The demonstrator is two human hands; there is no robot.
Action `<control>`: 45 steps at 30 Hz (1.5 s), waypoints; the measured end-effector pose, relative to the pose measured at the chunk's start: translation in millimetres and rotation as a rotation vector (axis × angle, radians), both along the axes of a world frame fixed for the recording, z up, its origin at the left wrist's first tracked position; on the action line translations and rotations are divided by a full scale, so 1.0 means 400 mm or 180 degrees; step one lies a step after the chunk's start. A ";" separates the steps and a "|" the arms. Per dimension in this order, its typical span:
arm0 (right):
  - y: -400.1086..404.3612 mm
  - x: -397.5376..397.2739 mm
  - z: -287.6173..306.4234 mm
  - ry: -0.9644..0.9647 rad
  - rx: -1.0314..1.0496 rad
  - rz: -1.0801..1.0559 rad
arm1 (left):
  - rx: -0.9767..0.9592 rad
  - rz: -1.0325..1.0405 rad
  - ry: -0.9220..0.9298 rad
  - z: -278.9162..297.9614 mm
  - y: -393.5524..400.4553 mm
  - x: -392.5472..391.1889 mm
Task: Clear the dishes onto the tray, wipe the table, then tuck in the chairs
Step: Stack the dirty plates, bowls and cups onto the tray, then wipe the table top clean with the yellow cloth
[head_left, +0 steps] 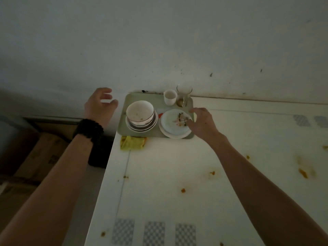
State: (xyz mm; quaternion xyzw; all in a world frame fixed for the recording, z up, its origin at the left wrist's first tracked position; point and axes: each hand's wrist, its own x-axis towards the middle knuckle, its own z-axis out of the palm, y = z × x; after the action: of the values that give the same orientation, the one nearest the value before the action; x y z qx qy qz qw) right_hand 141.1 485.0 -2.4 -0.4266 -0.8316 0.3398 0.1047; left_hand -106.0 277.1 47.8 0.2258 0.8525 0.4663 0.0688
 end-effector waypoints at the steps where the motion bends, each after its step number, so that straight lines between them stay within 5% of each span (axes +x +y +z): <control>1: -0.039 0.029 0.013 0.0079 -0.0038 0.0022 | 0.0064 0.0017 -0.0045 0.017 -0.056 0.031; 15: -0.611 0.073 0.021 0.0497 -0.0432 0.0933 | -0.0454 -0.0264 -0.0479 -0.056 -0.406 0.399; 25: -0.643 -0.098 -0.061 0.0420 -0.0349 0.0751 | -0.0578 -0.0383 -0.0670 -0.155 -0.425 0.260; 38: -0.518 -0.455 -0.406 -0.1192 0.0559 0.0955 | -0.0721 -0.0951 -0.1000 -0.412 -0.329 -0.073; 45: -0.589 -0.513 -0.484 -0.1295 0.0528 0.0263 | -0.1140 -0.1133 -0.1175 -0.542 -0.334 -0.114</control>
State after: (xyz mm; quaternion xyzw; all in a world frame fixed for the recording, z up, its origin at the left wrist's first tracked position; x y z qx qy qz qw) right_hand -64.0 249.2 -196.2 -0.4419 -0.8775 0.1812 -0.0445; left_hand -151.6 143.4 -169.1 0.2673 0.8413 0.3225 0.3417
